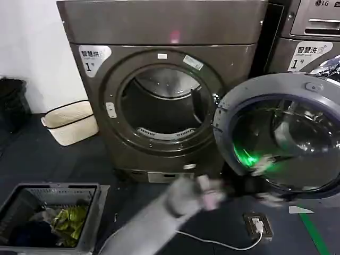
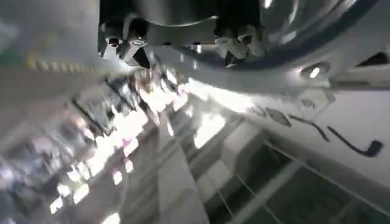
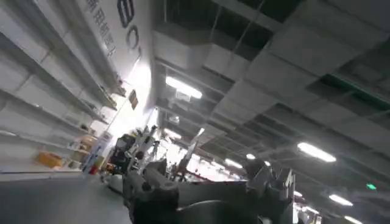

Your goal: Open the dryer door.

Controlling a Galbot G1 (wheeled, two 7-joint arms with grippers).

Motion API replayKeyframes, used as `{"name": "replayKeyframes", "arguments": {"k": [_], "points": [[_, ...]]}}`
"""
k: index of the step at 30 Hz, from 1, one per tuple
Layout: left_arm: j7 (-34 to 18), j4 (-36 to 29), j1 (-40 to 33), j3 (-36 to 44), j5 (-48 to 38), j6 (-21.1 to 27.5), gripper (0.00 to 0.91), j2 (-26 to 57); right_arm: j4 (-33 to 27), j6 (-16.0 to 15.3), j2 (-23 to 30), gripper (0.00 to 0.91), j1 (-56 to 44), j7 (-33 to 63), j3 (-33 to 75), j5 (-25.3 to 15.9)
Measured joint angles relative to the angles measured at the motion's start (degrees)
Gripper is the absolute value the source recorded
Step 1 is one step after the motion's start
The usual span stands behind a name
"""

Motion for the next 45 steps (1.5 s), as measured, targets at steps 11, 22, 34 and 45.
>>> {"name": "replayKeyframes", "arguments": {"k": [11,22,34,45], "points": [[2.45,-12.61,9.51,-12.44,9.06,-11.23,0.907,28.98,-0.35,-1.9,-1.98,0.907,1.41,-0.17,-2.38,4.46],[-5.0,-11.09,24.42,-32.54,35.69,-26.0,0.907,52.33,-3.57,-2.12,-3.58,0.907,2.9,0.38,-5.09,9.63],[-19.91,-4.79,25.12,-36.22,78.88,-26.02,0.907,66.34,-5.67,-1.37,-4.16,0.907,4.01,0.07,-6.79,10.65],[-20.78,-3.52,27.05,-35.14,88.14,-25.96,0.907,68.25,-6.57,-0.6,-4.06,0.907,3.26,0.01,-5.18,10.95]]}}
